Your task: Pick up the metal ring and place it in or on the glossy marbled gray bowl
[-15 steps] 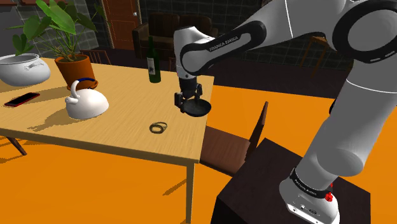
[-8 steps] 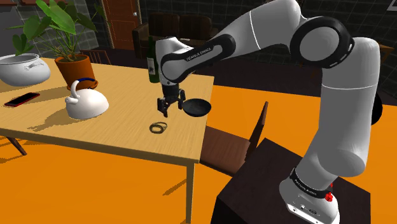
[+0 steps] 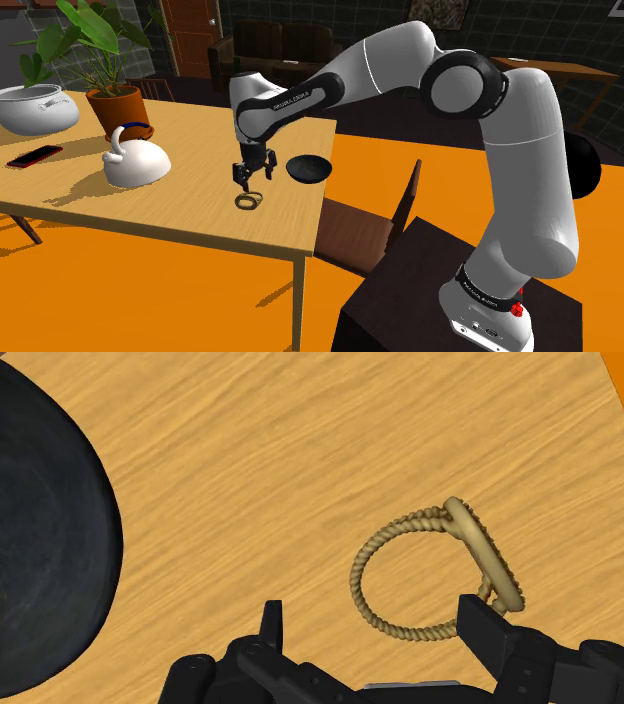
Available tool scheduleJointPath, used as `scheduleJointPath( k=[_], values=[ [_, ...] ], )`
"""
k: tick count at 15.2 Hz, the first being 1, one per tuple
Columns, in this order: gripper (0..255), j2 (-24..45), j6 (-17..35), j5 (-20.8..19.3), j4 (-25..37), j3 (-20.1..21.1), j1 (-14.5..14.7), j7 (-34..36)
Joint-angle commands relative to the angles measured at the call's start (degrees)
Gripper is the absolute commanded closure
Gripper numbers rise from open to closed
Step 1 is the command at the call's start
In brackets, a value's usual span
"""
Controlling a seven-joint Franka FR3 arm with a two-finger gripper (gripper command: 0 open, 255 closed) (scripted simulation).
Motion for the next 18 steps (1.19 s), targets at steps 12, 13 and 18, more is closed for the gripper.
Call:
scheduleJointPath(
  k=[12, 13, 18],
  values=[
    [255, 1.52, 2.84, -0.34, -1.32, -0.18, 0.13, 0.23],
    [255, 1.52, 2.84, -0.34, -1.32, -0.18, 0.13, 0.23],
    [255, 1.52, 2.84, -0.34, -1.31, -0.18, 0.13, 0.22]
  ],
)
